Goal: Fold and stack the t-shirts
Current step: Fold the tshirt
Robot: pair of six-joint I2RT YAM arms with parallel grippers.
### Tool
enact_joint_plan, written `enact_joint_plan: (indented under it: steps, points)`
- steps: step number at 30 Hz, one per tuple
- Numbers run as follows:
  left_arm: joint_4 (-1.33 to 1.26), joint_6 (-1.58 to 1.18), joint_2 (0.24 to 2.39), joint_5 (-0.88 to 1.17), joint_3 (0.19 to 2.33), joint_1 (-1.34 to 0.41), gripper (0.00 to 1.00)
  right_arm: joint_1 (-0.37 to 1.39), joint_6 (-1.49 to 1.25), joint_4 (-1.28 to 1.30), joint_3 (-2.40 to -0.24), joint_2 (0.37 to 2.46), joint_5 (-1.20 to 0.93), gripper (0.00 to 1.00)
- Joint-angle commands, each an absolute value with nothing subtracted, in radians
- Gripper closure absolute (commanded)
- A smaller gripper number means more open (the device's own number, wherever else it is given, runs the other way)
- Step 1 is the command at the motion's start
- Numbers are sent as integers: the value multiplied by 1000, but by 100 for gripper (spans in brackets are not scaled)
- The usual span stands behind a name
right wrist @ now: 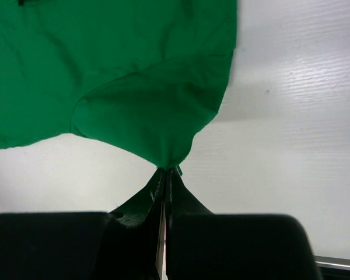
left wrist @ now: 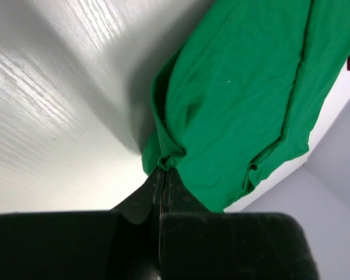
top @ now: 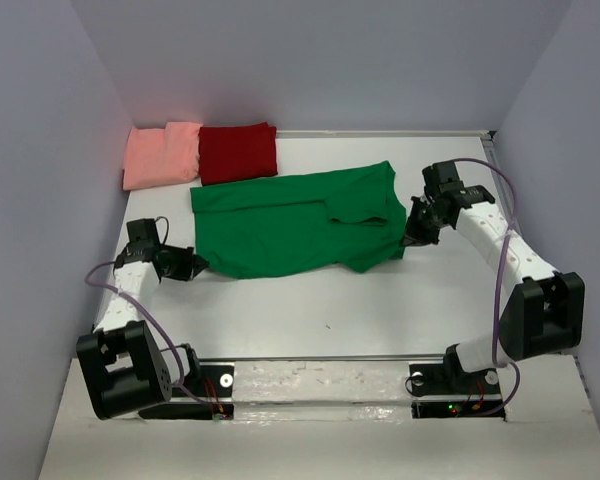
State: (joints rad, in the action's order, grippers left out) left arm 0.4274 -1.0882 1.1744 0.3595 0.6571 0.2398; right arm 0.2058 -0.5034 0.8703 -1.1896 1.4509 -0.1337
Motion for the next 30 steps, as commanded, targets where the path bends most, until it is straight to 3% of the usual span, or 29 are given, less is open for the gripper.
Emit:
enact_joint_plan:
  steps: [1,30]
  points:
    - [465,-1022,1181,393,698,274,100,175,-456,893,-1242,1460,-112,100]
    - [393,-982,1387,408,833,356,100,117,-376,911,-1540,1709,-153,100]
